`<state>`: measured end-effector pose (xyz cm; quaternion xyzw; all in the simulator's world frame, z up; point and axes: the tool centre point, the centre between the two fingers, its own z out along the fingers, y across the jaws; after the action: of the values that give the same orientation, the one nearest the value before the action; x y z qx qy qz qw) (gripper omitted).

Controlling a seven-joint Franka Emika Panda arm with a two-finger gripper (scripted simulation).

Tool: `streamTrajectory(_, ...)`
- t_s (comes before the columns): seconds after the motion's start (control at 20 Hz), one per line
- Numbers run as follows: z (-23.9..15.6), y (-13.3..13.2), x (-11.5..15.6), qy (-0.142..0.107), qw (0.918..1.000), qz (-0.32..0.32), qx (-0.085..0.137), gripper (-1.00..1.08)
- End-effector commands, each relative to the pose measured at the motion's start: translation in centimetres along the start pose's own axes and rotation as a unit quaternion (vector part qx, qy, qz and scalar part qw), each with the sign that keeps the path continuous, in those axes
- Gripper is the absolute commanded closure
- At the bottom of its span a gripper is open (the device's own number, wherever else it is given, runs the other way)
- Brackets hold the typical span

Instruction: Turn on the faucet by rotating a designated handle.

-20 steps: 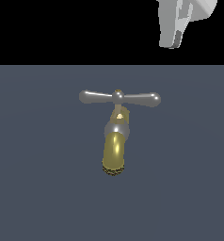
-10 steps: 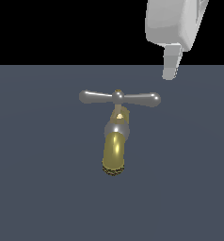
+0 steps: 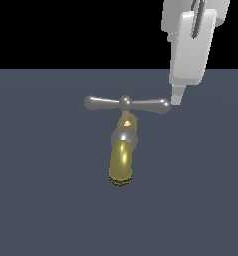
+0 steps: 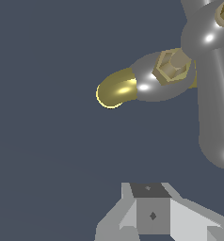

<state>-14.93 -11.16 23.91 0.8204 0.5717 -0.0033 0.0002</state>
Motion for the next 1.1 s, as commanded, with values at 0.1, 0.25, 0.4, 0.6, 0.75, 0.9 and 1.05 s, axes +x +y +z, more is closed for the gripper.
streamTrajectory(0.1, 1.6, 1.3, 0.2, 0.0, 0.9991, -0.043, -0.002, 1.08)
streamTrajectory(0.25, 2.4, 2.0, 0.4, 0.0, 0.9979, -0.065, -0.002, 1.08)
streamTrajectory(0.4, 3.1, 2.5, 0.5, 0.001, 0.9966, -0.082, -0.002, 1.08)
streamTrajectory(0.6, 3.7, 3.0, 0.7, 0.001, 0.9951, -0.099, -0.002, 1.08)
streamTrajectory(0.75, 4.0, 3.2, 0.9, 0.002, 0.9943, -0.106, -0.002, 1.08)
streamTrajectory(0.9, 4.1, 3.3, 0.9, 0.002, 0.9939, -0.11, -0.002, 1.08)
streamTrajectory(1.05, 4.1, 3.3, 1.0, 0.002, 0.9938, -0.111, -0.002, 1.08)
